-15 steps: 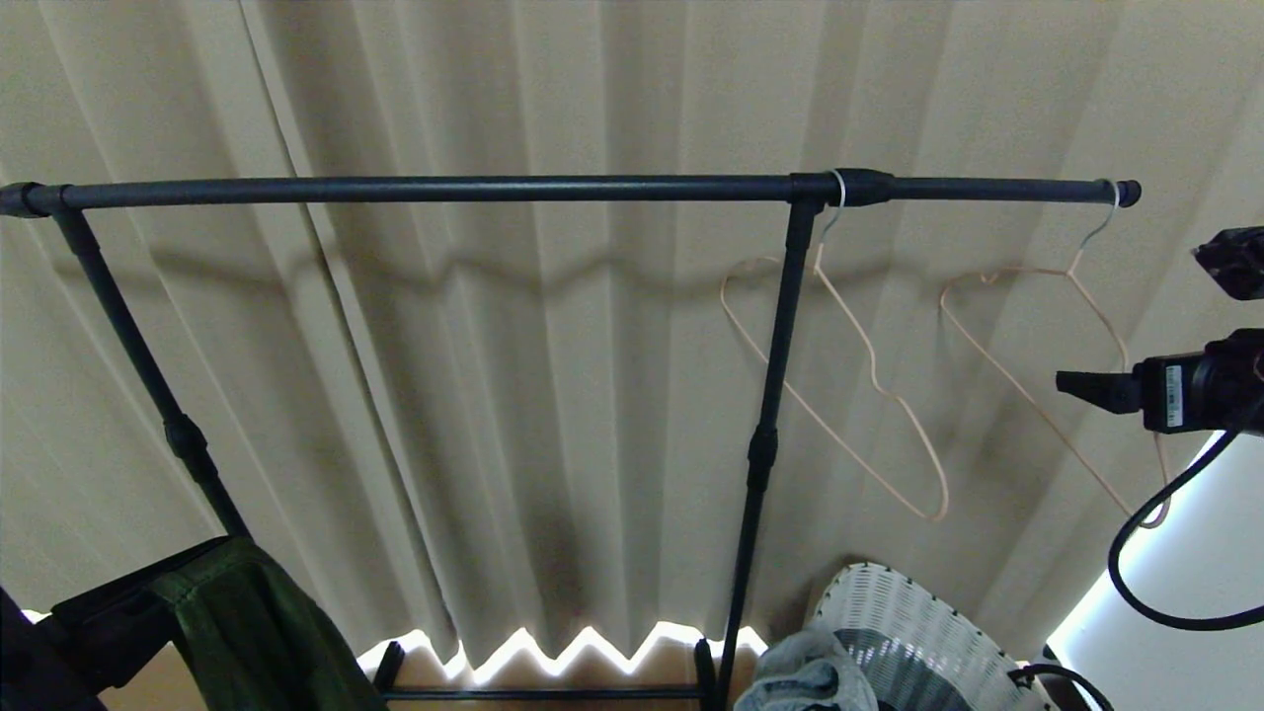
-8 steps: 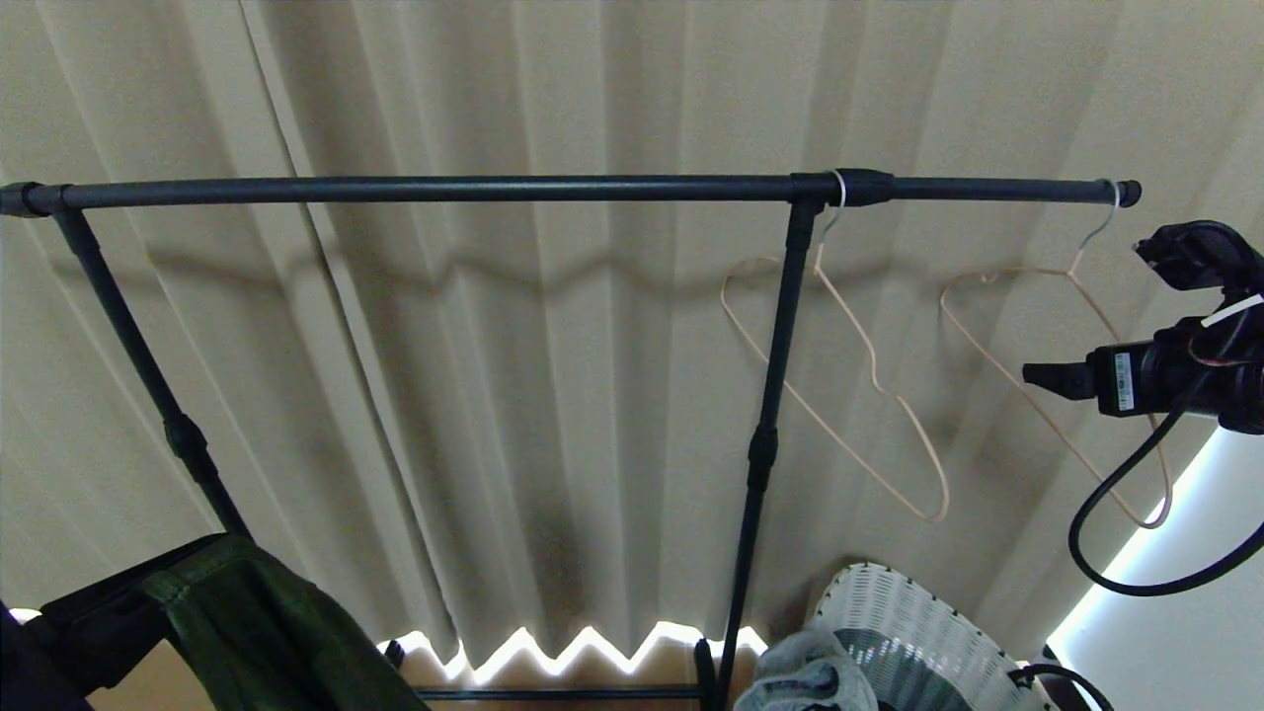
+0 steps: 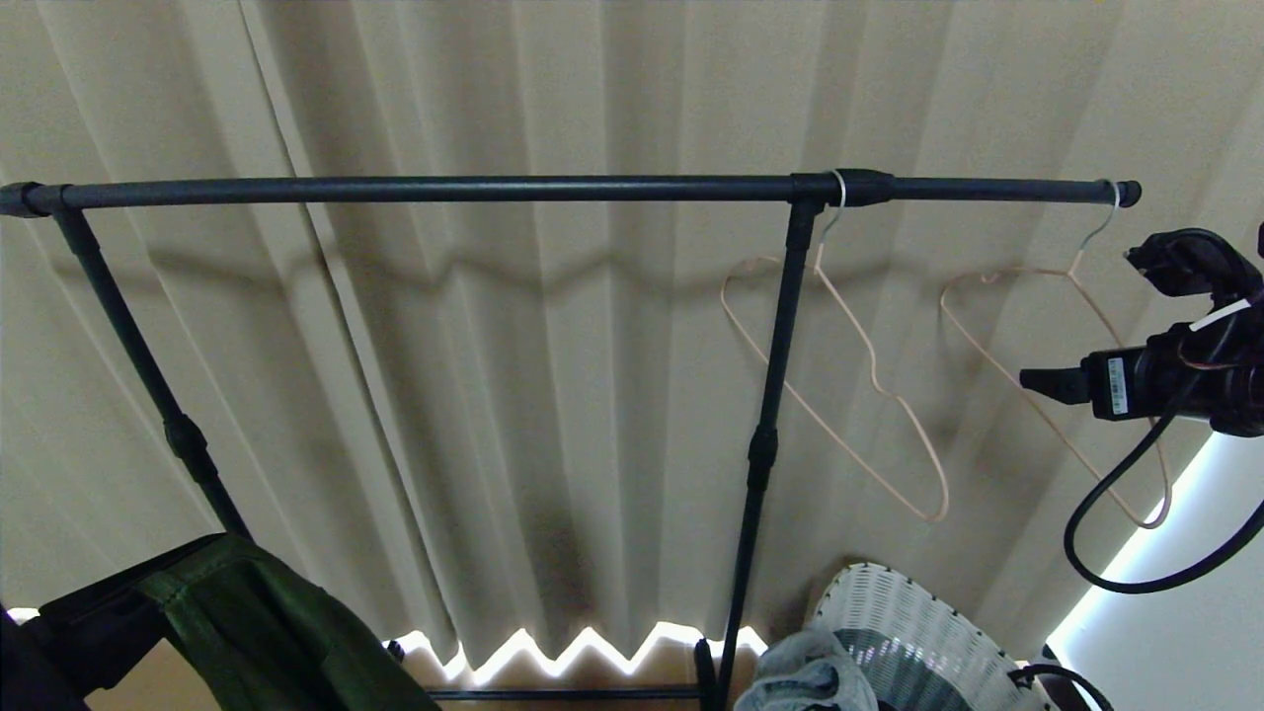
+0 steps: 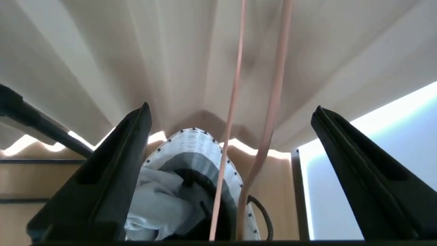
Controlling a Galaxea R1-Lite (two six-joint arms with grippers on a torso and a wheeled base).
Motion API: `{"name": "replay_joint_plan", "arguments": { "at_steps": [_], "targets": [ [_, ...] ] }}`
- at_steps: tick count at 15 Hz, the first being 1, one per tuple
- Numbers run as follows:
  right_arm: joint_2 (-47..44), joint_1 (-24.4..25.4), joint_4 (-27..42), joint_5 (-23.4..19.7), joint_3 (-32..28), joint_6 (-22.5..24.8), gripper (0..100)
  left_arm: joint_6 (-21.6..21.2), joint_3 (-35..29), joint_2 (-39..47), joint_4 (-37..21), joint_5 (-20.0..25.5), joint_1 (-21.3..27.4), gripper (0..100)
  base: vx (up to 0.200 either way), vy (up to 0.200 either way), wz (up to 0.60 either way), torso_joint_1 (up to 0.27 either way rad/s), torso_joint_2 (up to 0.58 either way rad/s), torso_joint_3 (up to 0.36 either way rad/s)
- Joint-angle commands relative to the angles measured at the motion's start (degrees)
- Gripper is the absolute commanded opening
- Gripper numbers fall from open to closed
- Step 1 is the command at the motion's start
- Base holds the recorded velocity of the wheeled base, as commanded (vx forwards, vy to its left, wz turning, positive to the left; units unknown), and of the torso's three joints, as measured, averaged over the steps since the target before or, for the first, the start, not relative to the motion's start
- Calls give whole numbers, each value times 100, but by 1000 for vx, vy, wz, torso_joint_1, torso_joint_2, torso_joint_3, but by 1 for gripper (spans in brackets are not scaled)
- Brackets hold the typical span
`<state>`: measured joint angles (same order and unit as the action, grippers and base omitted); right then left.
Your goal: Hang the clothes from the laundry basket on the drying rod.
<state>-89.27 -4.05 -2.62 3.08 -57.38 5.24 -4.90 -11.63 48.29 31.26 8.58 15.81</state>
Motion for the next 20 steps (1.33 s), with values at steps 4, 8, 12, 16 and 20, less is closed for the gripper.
{"name": "replay_joint_plan", "arguments": {
  "at_steps": [4,8,12,16,20],
  "targets": [
    [-90,-114,-10,-1,-19,-6,0,-2,-6,-39,3,-6,1,0,0,0,0,0,0,0],
    [-20,-114,-10,-1,-10,-6,0,-2,-6,-127,3,3,1,0,0,0,0,0,0,0],
    [244,-131,-54,-10,16,-41,0,-2,-6,-127,3,3,-8,0,0,0,0,0,0,0],
    [516,-167,-72,-18,69,-190,0,7,-6,-127,3,-6,-17,0,0,0,0,0,0,0],
    [1166,-167,-89,-62,579,-322,0,7,3,-109,-6,-6,-34,0,0,0,0,0,0,0]
  ]
}}
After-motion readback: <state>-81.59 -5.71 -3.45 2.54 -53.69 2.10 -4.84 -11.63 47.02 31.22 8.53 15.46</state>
